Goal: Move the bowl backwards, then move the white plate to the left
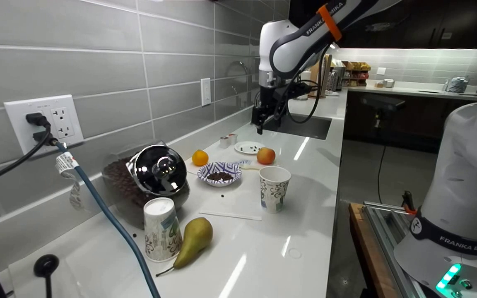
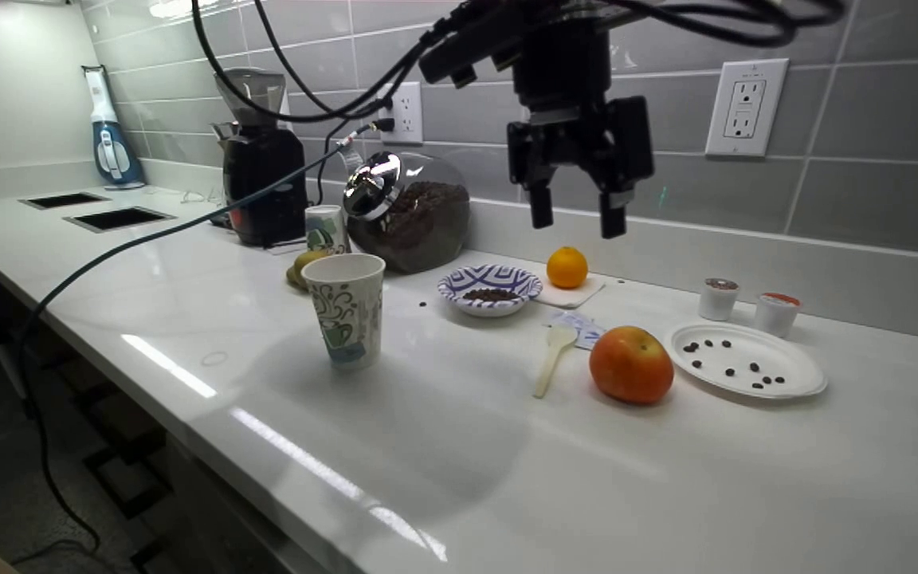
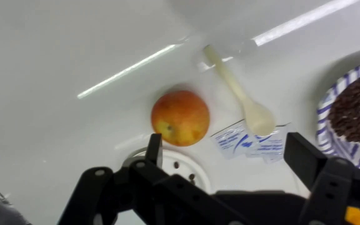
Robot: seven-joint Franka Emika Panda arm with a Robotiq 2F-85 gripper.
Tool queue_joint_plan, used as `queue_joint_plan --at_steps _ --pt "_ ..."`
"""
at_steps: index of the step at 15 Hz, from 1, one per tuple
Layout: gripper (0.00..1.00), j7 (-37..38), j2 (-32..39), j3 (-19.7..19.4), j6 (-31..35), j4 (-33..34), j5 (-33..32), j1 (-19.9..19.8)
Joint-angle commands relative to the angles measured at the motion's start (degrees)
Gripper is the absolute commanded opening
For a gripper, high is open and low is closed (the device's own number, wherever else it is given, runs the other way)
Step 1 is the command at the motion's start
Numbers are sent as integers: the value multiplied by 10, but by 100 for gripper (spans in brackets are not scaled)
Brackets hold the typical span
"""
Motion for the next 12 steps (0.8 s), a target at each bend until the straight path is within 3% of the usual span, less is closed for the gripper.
queue_joint_plan --at_steps 1,4,9,11,12 --pt "100 7 33 -20 52 18 -74 -37" --pt "100 2 85 -34 74 59 -142 -50" --pt "100 -19 189 -41 90 165 -208 -28" --pt "100 -29 233 -40 108 206 -197 -21" --pt "100 -26 249 -28 94 225 -128 -24"
